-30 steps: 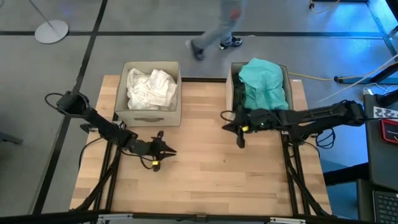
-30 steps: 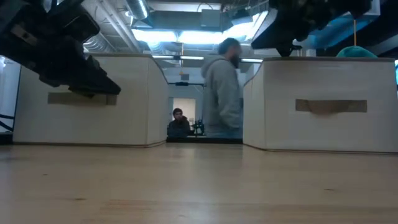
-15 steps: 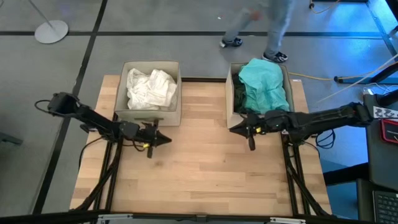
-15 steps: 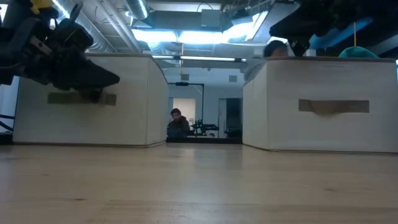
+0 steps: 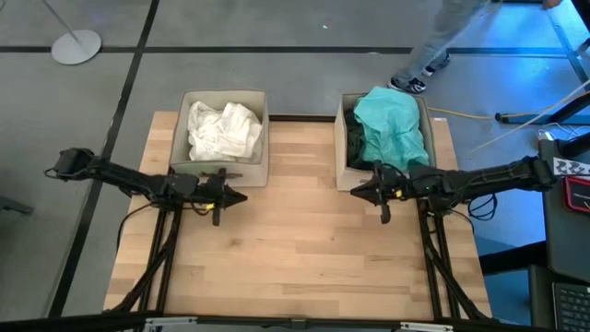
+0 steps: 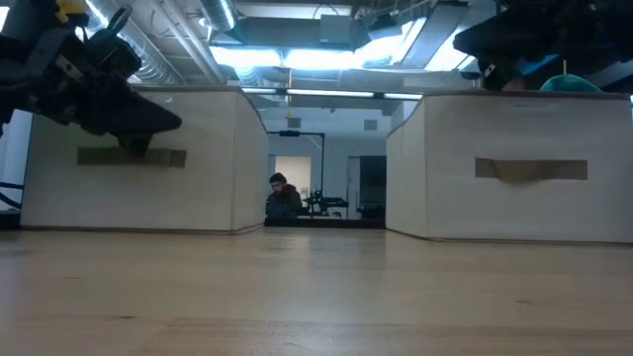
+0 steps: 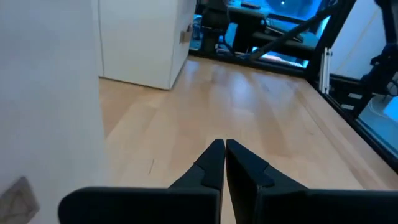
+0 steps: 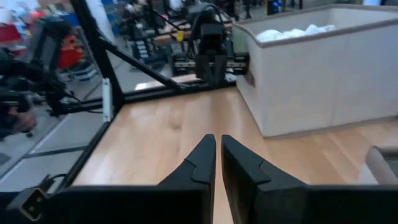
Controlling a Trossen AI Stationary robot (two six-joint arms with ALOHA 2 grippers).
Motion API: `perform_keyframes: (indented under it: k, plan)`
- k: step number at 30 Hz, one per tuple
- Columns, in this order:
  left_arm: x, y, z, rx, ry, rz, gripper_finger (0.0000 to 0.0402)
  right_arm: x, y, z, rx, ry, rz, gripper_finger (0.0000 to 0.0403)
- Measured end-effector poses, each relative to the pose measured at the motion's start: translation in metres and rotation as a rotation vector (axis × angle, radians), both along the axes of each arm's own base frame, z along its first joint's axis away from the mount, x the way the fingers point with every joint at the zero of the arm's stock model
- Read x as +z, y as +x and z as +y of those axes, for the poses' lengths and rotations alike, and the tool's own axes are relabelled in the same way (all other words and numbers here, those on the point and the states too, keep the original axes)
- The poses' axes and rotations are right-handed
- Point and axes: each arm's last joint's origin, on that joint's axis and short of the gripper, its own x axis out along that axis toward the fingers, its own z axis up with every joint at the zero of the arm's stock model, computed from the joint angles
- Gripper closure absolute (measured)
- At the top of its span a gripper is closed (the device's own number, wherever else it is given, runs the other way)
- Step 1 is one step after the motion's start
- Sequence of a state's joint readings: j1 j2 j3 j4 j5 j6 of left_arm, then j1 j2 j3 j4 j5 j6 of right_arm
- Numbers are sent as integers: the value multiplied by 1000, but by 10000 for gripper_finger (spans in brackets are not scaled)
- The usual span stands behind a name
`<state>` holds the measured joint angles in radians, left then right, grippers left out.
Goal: Sort clothes
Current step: Return to Home Position
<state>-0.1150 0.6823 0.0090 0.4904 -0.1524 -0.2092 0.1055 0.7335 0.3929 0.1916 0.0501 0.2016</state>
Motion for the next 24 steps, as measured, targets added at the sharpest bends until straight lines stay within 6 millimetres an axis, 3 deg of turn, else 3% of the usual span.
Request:
perform_keyframes:
  k: [14,24]
  plan:
    - [4,-18,4,52,17,3,394,-11,-25,0,81,48,-96,375]
    - [6,-21,4,61,1,-18,394,9,-38,11,399,130,-270,375]
